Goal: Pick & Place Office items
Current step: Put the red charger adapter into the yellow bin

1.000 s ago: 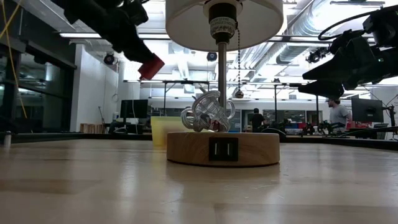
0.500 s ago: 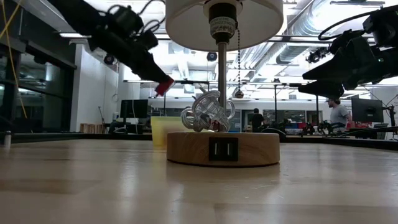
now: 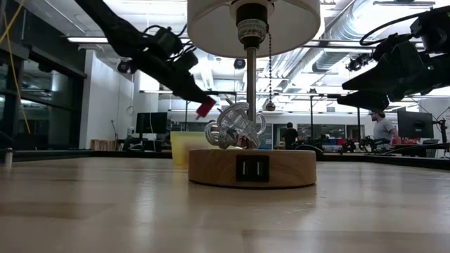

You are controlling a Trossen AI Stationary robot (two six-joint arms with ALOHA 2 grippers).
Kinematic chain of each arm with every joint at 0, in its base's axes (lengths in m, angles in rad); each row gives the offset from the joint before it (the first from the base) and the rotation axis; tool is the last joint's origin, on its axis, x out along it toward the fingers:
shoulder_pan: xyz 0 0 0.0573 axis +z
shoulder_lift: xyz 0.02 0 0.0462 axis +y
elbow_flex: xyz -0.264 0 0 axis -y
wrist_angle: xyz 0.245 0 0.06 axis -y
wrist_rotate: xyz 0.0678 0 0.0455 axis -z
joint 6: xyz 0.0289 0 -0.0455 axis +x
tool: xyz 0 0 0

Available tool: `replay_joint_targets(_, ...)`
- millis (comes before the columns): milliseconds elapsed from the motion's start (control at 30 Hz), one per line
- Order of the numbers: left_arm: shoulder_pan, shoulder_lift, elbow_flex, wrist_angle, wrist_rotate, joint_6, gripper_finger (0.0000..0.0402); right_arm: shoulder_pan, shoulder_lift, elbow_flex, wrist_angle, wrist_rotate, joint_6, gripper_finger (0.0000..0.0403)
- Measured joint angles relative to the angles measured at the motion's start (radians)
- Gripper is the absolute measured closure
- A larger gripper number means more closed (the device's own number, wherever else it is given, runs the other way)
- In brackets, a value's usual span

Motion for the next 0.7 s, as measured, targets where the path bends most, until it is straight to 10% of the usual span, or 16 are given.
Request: replay_joint_targets(700,0.070,0.191,0.139,-0.053,0.105,0.134,0.0187,0.000,0.000,0.000,0.000,0.000,0.000,0.0078)
